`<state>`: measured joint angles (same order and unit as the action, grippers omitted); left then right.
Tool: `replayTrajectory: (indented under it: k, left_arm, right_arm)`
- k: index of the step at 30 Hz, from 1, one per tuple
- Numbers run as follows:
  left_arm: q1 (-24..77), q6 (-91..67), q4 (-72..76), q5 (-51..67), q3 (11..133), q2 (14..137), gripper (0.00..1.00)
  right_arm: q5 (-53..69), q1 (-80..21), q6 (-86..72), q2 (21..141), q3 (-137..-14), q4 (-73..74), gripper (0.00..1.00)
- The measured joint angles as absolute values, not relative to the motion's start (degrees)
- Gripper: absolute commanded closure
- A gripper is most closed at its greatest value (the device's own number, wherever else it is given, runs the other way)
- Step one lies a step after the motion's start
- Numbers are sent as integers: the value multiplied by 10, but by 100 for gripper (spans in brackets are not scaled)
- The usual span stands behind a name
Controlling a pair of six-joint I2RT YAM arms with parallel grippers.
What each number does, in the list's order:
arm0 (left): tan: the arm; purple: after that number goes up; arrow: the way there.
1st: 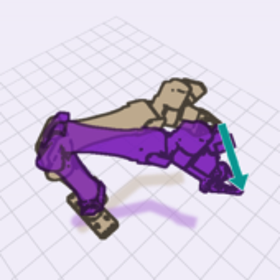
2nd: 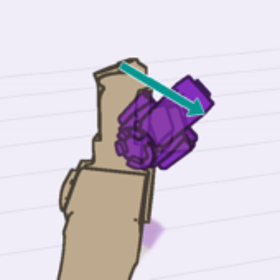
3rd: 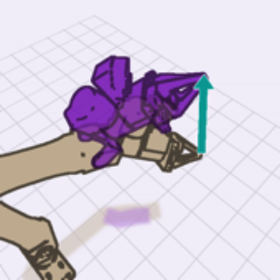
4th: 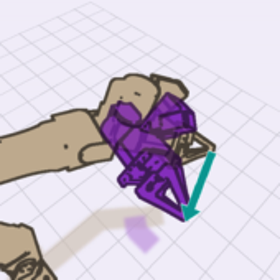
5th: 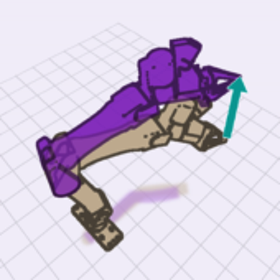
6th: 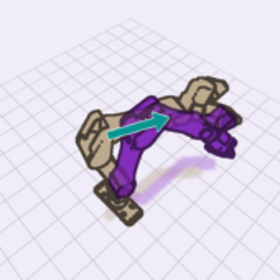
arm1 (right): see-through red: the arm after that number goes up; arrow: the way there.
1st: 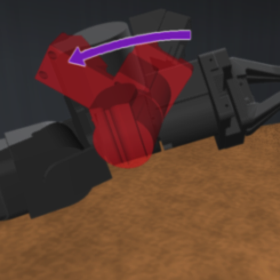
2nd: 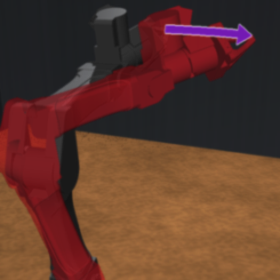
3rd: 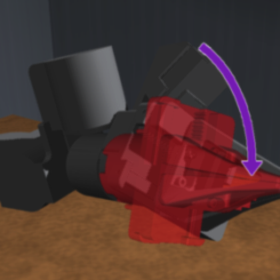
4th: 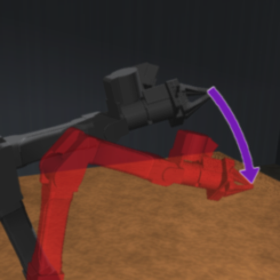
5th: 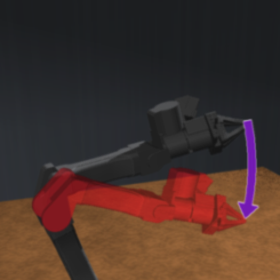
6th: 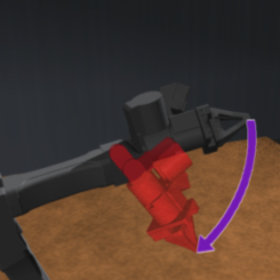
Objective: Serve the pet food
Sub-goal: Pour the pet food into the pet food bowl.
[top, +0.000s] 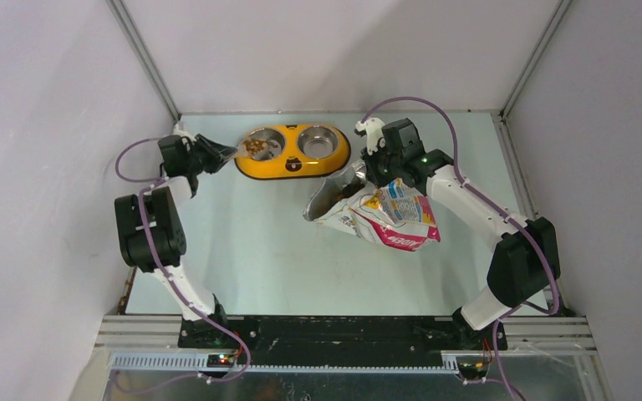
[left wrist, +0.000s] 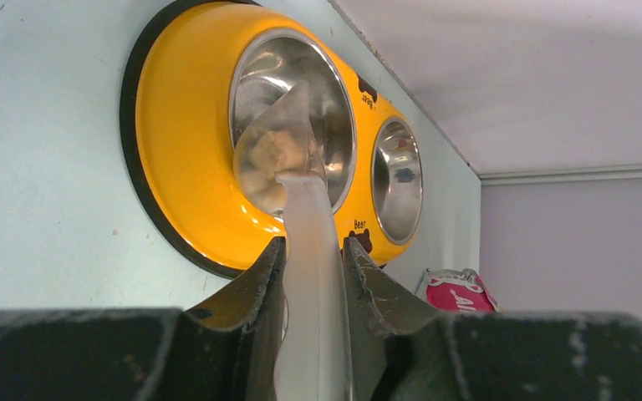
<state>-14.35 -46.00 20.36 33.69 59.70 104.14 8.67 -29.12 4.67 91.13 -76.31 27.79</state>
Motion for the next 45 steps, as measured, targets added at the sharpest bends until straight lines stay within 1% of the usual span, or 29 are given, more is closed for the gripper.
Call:
replayTrajectory:
  k: [31,45]
  left_arm:
    - [-107,-376,30,269,689,1030,100]
    - [-85,-345,-18,235,723,1030,100]
  right_arm:
    - [89,-293,50,909,-758,274,100]
    - [91,-293,50,906,-757,273,100]
